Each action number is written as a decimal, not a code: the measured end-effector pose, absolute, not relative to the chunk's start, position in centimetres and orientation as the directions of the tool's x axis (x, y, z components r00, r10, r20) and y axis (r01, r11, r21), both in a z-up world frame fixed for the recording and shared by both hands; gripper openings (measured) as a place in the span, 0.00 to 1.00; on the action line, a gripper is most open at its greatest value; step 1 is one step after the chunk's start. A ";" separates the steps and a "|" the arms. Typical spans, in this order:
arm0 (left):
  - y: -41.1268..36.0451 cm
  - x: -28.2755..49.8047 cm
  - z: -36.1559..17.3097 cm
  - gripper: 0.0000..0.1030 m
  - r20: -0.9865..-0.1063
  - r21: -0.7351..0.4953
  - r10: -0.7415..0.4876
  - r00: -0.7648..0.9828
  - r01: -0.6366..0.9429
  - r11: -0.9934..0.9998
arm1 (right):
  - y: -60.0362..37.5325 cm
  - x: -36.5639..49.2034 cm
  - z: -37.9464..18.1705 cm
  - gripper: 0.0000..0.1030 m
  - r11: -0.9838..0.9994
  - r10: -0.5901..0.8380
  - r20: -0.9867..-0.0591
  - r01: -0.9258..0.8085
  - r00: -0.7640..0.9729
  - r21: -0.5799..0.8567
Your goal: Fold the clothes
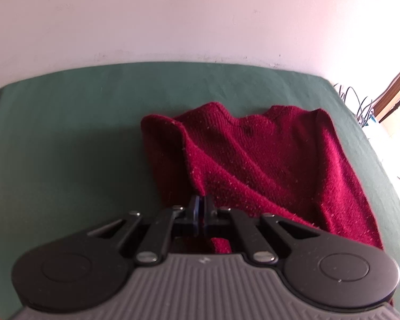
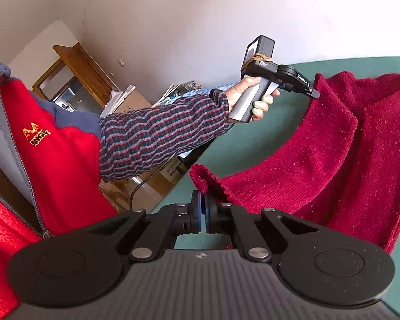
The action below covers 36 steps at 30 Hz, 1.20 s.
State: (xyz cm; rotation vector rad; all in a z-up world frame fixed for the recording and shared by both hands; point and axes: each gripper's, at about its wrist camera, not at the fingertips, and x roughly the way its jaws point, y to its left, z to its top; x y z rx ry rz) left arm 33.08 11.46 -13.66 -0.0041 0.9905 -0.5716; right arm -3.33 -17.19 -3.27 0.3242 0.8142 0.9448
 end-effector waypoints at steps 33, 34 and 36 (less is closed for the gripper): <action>11.0 31.5 -14.1 0.00 -0.790 -0.148 -0.401 0.465 0.490 0.859 | -15.7 -2.4 -5.4 0.03 0.542 0.820 -0.544 -0.549 0.180 0.636; 10.9 31.5 -14.1 0.00 -0.790 -0.146 -0.399 0.465 0.490 0.860 | -15.7 -2.5 -5.5 0.03 0.540 0.821 -0.543 -0.547 0.176 0.639; 10.8 31.5 -14.2 0.00 -0.791 -0.142 -0.396 0.466 0.489 0.861 | -15.5 -2.6 -5.6 0.03 0.535 0.824 -0.542 -0.545 0.167 0.645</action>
